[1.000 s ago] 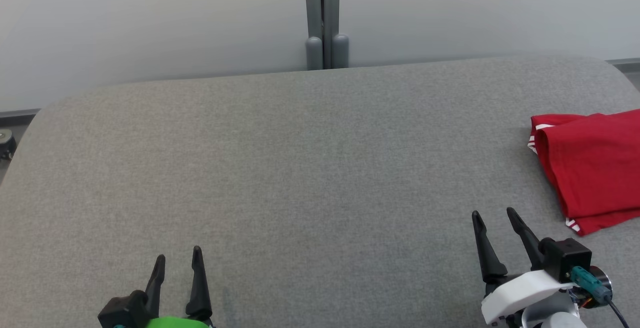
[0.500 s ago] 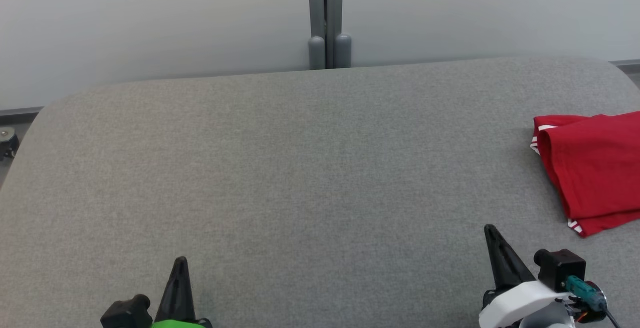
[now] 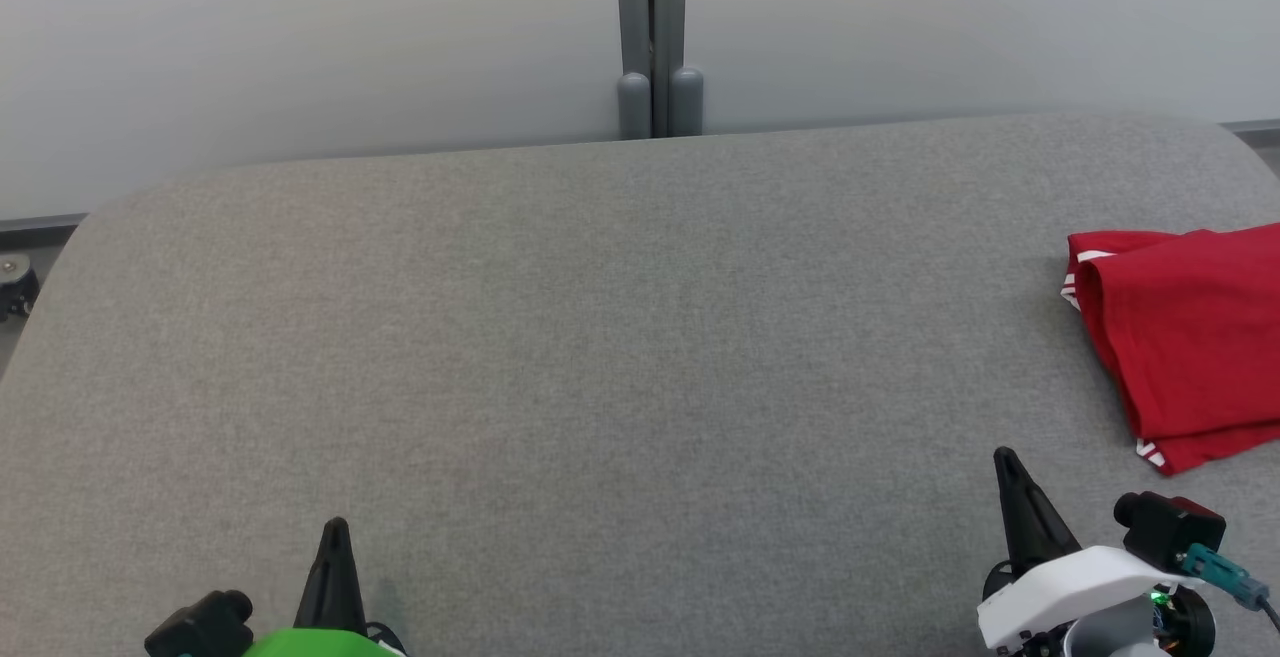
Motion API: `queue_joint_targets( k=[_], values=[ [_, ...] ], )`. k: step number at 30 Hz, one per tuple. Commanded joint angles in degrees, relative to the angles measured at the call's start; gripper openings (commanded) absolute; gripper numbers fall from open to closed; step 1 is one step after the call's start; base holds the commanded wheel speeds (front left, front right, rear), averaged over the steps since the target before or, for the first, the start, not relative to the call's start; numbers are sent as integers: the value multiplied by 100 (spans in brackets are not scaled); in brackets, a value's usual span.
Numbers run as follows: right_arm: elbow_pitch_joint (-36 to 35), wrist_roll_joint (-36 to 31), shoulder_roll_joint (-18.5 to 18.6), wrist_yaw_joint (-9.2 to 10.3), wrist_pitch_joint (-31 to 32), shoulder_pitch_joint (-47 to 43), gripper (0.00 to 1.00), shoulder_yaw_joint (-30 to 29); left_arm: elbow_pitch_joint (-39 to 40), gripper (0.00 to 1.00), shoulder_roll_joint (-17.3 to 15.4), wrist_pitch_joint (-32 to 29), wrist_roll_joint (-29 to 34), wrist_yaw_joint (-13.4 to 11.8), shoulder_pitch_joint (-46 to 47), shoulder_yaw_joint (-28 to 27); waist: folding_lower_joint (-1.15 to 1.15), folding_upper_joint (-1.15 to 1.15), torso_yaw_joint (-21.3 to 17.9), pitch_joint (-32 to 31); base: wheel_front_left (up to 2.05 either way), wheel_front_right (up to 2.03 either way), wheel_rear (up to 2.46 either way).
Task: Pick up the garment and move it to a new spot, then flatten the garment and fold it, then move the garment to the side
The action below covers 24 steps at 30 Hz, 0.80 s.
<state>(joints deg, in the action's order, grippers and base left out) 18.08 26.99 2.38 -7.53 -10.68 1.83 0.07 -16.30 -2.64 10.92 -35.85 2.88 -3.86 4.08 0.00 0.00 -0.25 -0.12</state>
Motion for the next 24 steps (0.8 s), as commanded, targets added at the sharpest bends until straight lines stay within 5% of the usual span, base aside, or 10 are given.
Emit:
queue_joint_targets(
  k=[1, 24],
  values=[
    [-111, 249, 21, 1, 53, 152, 0, -48, 116, 0, -11, -52, -208, 37, 214, -54, 0, 0, 0, 0, 0, 0, 0],
    [-196, 2161, 35, 2, 565, 281, 0, -239, 208, 0, -18, -570, -1862, 124, 479, -368, 0, 0, 5, 1, 0, 0, 0]
  ],
)
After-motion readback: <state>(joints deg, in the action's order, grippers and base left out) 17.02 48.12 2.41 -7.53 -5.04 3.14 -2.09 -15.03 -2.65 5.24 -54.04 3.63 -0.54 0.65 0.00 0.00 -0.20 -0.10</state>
